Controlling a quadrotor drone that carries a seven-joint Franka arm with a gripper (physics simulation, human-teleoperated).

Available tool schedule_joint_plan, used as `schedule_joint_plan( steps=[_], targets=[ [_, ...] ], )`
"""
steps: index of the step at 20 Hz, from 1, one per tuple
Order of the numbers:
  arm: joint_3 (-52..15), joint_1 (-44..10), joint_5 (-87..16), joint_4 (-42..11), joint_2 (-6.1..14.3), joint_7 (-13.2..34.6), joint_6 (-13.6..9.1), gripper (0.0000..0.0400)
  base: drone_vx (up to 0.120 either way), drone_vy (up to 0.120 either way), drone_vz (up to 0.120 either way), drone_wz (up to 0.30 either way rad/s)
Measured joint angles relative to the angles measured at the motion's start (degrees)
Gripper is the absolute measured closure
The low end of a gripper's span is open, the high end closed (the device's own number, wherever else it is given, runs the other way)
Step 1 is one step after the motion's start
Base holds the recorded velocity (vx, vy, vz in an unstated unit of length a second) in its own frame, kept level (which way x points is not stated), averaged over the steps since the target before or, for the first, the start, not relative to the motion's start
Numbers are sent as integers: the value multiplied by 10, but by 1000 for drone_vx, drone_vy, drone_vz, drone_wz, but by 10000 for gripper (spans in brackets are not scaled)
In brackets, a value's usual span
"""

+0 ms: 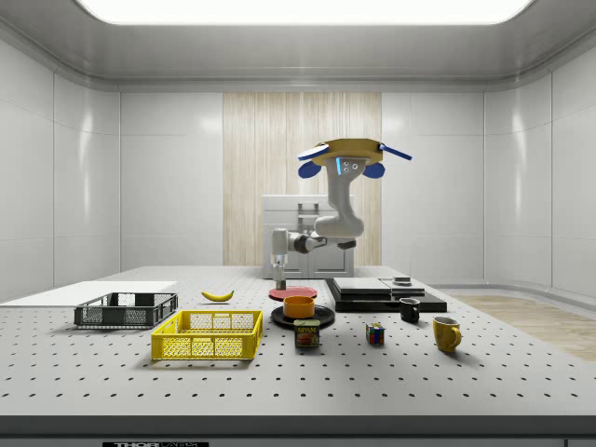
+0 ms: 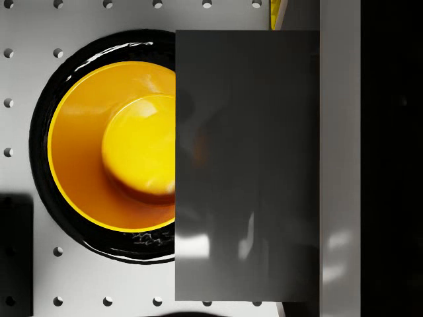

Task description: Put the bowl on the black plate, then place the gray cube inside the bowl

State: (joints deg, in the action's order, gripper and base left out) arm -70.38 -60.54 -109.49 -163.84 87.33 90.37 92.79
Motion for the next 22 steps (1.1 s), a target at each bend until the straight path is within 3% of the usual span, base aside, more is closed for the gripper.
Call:
schedule_joint_plan(
  steps=[5, 12, 22],
  targets=[
    [0, 0, 0, 0, 0, 0, 0, 149, -120, 0, 0, 0],
    [0, 0, 0, 0, 1, 0, 1, 149, -120, 17, -91, 0],
    [24, -5, -22, 8, 2, 0, 11, 149, -4, 16, 0, 0]
  ],
)
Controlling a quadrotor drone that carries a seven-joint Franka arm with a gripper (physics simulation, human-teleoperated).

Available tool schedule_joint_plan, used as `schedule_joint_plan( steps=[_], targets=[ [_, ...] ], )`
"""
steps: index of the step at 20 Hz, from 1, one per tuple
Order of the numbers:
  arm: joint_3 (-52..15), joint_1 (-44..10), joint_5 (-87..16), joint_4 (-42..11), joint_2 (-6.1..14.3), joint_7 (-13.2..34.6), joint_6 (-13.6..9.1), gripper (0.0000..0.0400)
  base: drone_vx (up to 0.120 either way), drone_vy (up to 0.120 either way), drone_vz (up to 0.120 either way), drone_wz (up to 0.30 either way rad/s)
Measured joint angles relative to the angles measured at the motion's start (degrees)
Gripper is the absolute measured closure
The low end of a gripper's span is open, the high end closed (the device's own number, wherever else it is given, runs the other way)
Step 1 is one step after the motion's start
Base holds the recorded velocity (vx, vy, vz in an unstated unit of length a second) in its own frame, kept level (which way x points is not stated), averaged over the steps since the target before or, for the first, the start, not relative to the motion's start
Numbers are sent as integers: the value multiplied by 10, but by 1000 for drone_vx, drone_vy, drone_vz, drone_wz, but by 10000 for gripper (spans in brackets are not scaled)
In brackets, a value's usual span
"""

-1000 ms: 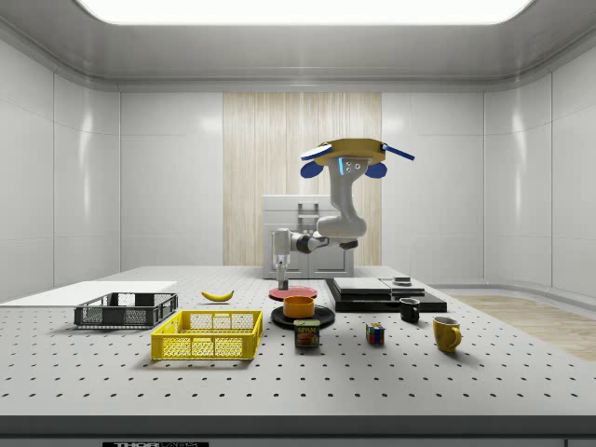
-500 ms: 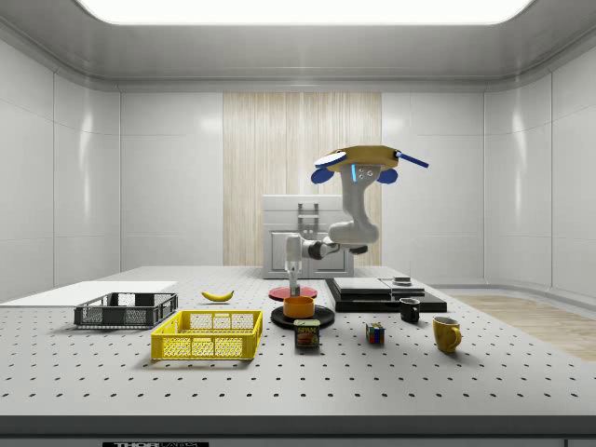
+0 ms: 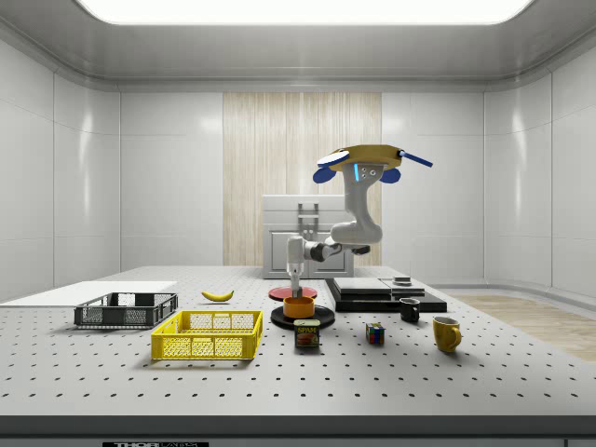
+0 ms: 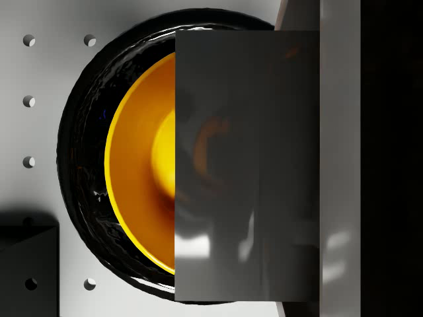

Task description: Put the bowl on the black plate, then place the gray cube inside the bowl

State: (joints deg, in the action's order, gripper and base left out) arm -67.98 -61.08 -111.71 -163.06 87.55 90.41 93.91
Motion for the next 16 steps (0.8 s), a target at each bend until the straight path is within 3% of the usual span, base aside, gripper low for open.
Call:
schedule_joint_plan(
  steps=[16],
  targets=[
    [71, -34, -69, 48, -16, 1, 26, 149, 0, 0, 0, 0]
  ],
)
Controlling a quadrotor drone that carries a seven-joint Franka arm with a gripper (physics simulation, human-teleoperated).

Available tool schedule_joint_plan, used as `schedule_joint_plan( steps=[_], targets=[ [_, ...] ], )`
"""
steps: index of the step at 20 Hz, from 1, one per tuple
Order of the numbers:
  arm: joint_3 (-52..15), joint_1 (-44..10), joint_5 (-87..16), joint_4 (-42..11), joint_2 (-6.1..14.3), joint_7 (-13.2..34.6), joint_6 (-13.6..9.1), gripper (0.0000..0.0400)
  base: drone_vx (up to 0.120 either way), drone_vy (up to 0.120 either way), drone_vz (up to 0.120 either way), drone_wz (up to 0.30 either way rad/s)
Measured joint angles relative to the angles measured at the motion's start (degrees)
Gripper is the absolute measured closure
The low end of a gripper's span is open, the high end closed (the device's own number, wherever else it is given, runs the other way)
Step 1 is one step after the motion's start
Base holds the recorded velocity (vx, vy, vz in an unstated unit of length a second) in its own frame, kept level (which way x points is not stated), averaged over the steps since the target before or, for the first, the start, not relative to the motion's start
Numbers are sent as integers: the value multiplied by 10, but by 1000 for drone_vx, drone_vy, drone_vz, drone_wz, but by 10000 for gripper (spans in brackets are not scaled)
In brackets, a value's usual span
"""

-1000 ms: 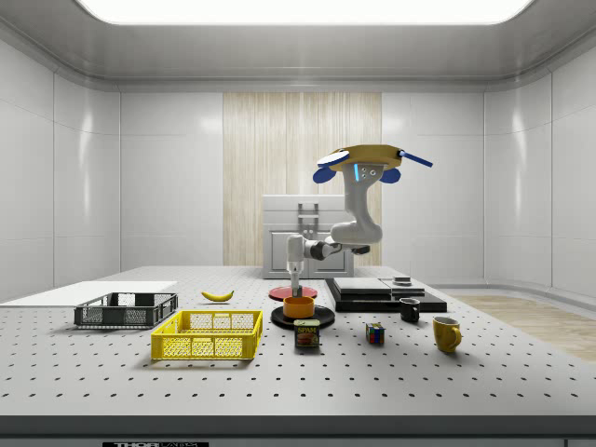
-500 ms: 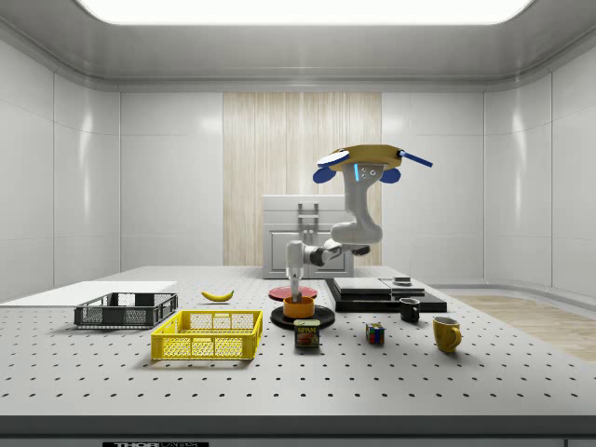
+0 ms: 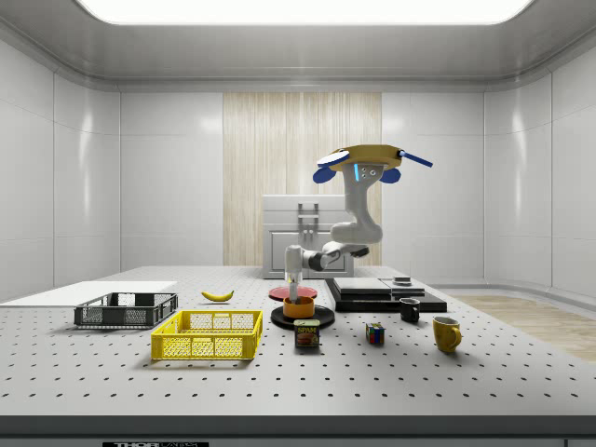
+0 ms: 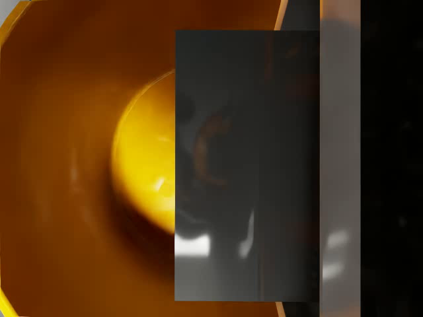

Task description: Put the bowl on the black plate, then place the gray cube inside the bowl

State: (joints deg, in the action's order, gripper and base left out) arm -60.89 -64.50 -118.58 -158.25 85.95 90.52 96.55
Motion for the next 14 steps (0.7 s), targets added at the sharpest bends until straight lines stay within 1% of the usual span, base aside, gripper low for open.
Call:
schedule_joint_plan(
  steps=[3, 5, 9, 14],
  targets=[
    [3, -1, -3, 2, -2, -1, 0, 76, 0, 0, 0, 0],
    [-4, 2, 3, -1, -3, -1, -4, 46, 0, 0, 0, 0],
    [-26, 8, 23, -13, -2, -2, -16, 17, 0, 0, 0, 0],
    [-47, 13, 43, -22, -2, -2, -27, 5, 0, 0, 0, 0]
  ],
)
